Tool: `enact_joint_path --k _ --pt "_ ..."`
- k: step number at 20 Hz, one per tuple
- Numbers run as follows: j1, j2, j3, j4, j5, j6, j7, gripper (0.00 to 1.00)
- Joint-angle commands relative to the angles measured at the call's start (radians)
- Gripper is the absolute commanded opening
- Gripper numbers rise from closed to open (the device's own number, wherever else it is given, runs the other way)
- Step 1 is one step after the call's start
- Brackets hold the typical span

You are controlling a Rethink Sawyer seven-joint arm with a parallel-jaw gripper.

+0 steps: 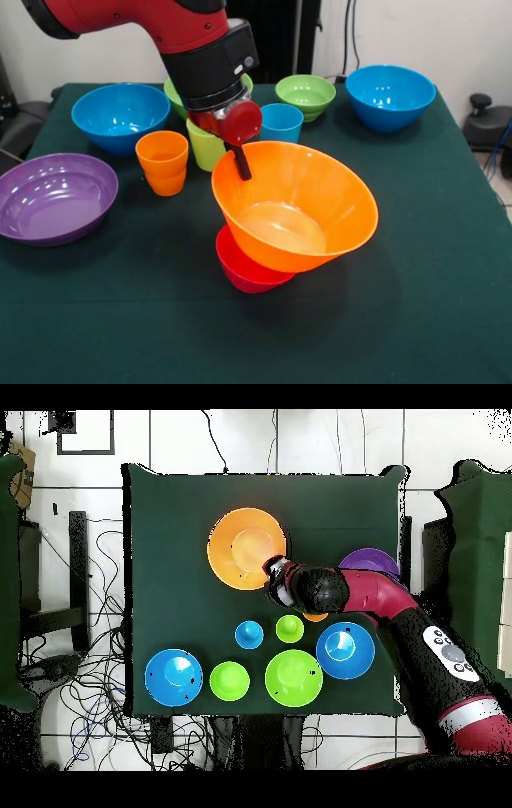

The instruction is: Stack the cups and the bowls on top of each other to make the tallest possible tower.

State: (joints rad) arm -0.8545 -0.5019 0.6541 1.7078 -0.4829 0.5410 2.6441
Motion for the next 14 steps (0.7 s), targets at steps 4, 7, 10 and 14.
enact_joint_path --k 4,7,10,14 --pt "-0.006 0.038 -0.006 -0.008 -0.003 0.062 -0.145 0.0" --pt "-0.025 0.036 0.011 -0.025 0.021 0.103 -0.168 0.0" --pt "-0.037 0.034 0.025 -0.05 0.045 0.148 -0.19 0.0" --pt "-0.039 0.031 0.031 -0.087 0.068 0.197 -0.204 0.0"
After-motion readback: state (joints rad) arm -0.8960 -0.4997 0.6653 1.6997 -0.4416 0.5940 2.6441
